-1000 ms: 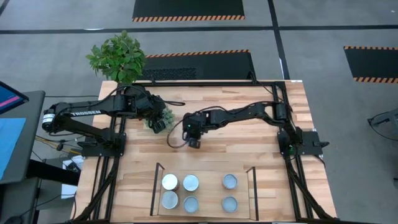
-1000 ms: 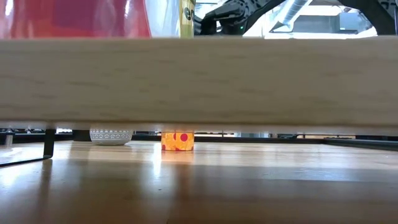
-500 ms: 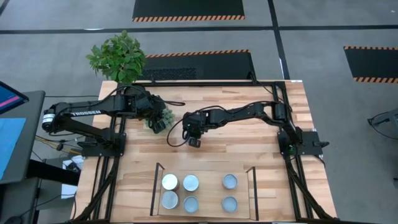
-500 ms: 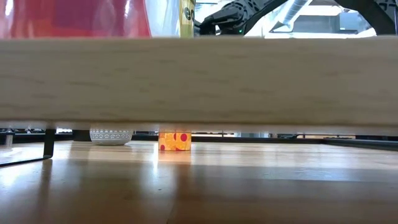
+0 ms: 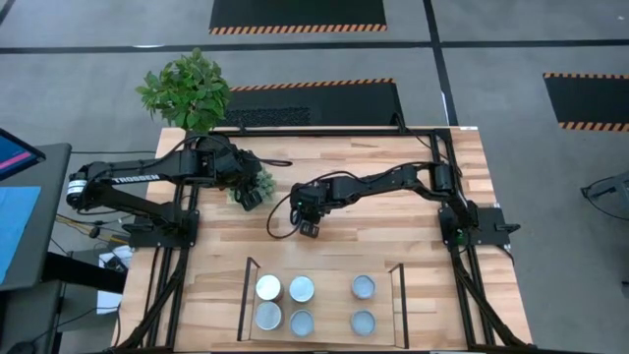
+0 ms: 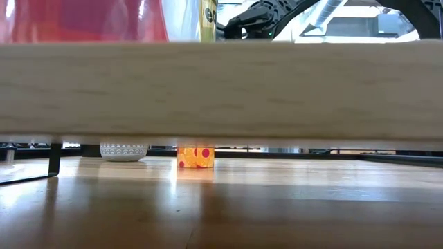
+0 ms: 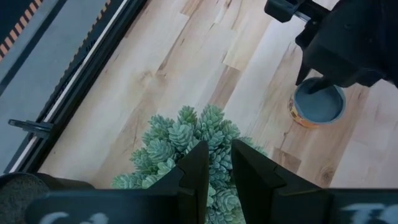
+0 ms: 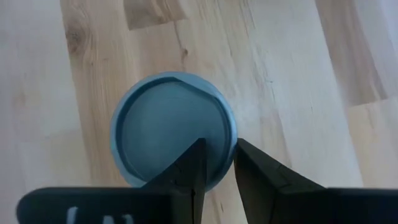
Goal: Pick and place cans onto a shelf
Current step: Put the canned pineapple on the shelf
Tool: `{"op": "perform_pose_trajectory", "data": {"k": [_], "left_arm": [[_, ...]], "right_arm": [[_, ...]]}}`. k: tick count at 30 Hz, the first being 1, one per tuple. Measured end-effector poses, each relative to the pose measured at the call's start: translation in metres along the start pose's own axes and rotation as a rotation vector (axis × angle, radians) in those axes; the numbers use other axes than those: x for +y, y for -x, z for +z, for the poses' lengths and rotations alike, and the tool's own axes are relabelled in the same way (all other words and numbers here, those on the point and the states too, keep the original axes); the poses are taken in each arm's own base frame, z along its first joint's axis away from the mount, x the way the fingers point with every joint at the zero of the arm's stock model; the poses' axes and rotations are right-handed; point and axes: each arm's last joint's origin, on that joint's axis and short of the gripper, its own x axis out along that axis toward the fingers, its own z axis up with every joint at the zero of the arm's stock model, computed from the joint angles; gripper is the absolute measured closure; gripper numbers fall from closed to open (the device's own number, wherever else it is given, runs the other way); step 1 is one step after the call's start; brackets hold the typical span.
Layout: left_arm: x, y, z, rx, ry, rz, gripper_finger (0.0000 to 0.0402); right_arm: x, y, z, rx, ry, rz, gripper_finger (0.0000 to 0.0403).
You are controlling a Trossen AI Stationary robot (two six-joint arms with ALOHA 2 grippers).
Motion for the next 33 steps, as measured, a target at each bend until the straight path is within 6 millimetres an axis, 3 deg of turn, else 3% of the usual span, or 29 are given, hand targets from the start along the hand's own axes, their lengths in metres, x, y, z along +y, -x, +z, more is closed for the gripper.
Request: {"op": "perform_pose_trajectory", "data": {"k": [3,8,14,18,22,27,33], "left_arm": [[0.0,0.0,0.0,0.0,0.0,0.0,0.0343],[0.0,0.0,0.0,0.0,0.0,0.0,0.0343],[0.0,0.0,0.0,-0.001,0.0,0.0,0.0343],[0.0,0.0,0.0,0.0,0.0,0.0,0.0343],[0.0,0.0,0.0,0.0,-0.001,0.0,0.0343],[0.0,0.0,0.0,0.0,0.0,0.0,0.0343],[0.0,0.0,0.001,-0.007,0.001,-0.001,0.0343]], "right_arm": [[0.002,0.0,-0.001,0.003,-0.045,0.004,0.031],[0.009,0.001,-0.002,0.005,-0.096,0.01,0.0386],[0.016,0.014,0.001,0.033,-0.156,0.005,0.0397],[0.022,0.055,0.013,-0.015,-0.142,-0.052,0.0398],[0.034,0.096,0.012,-0.018,-0.152,-0.128,0.0399],[0.051,0.151,-0.008,-0.016,-0.242,-0.229,0.04],[0.077,0.182,-0.05,0.123,-0.334,-0.378,0.04]]}}
